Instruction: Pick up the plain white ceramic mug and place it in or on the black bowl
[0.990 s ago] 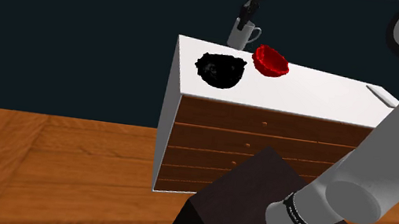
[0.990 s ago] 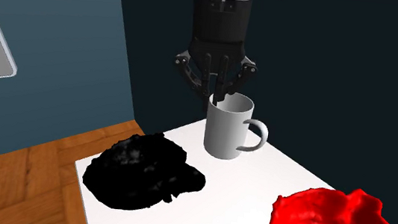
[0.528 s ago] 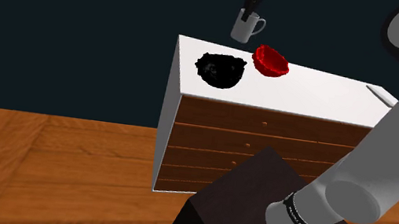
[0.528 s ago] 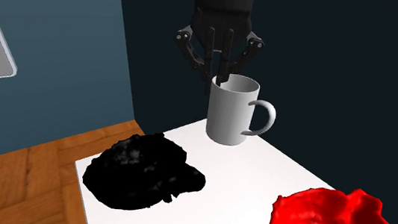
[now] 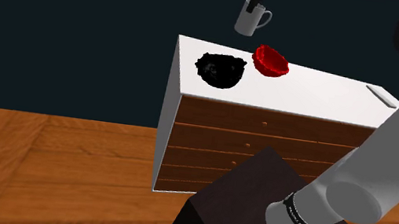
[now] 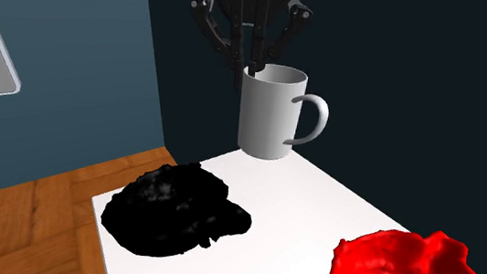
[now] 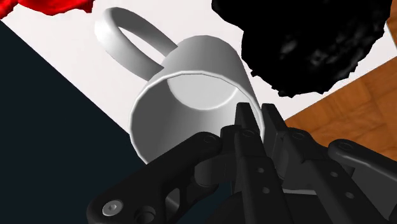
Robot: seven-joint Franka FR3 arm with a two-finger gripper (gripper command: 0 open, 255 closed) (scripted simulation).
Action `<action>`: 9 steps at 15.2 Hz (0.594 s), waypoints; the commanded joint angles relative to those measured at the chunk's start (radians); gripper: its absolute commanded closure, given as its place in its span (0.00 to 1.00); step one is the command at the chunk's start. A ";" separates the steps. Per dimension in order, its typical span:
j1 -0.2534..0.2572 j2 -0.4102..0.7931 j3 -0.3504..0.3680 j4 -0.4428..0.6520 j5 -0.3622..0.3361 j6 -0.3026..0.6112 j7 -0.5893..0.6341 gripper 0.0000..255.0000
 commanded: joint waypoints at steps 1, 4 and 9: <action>0.021 -0.068 0.012 -0.070 -0.018 0.005 0.030 1.00; 0.048 -0.168 0.038 -0.159 -0.041 -0.003 0.081 1.00; 0.084 -0.318 0.092 -0.272 -0.064 -0.037 0.171 1.00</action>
